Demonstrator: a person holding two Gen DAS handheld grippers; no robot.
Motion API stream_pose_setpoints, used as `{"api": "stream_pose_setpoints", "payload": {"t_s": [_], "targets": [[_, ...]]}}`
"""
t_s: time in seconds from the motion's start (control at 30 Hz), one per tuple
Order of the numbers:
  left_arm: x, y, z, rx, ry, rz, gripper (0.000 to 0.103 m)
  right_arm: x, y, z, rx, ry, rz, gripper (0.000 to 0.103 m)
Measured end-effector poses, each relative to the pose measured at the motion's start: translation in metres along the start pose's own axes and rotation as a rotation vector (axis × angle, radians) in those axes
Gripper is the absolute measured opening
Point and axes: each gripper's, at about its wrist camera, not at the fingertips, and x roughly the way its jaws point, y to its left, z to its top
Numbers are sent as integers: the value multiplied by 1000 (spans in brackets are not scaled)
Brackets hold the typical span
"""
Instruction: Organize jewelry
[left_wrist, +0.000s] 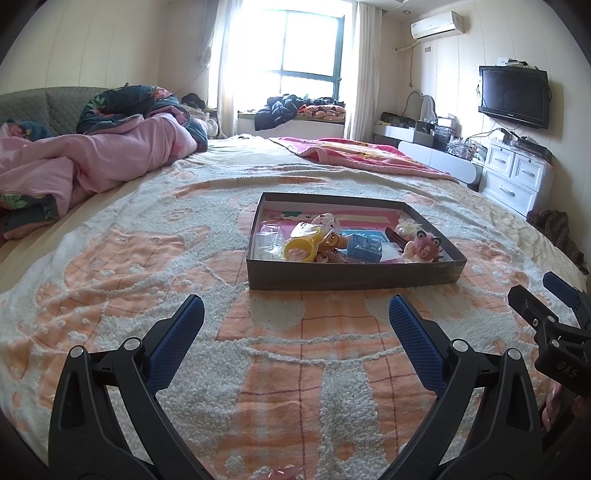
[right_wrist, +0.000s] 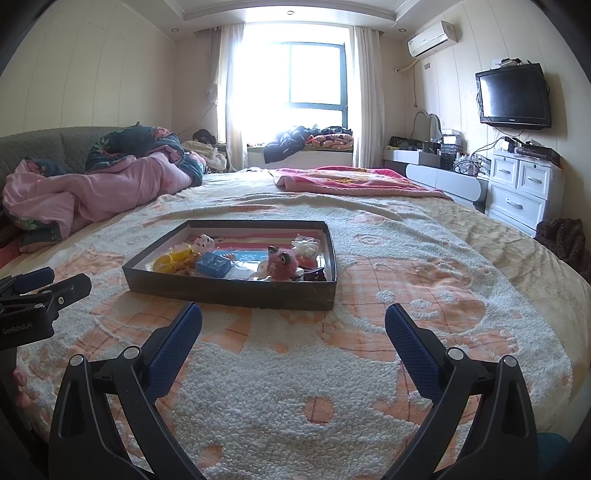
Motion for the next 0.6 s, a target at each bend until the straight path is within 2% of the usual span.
{"api": "stream_pose_setpoints", "payload": {"t_s": [0.23, 0.43, 0.53, 0.6], "targets": [[2, -3, -2, 1, 6, 1, 92, -1, -2, 0, 2, -1, -3, 97], [4, 1, 0, -9, 14, 32, 92, 6, -10, 0, 23, 22, -21, 97], [11, 16, 5, -26, 32, 76, 92, 15, -21, 4, 43, 33, -57, 97], [20, 33, 10, -43, 57, 131, 92, 28, -38, 11, 76, 48, -102, 97]]}}
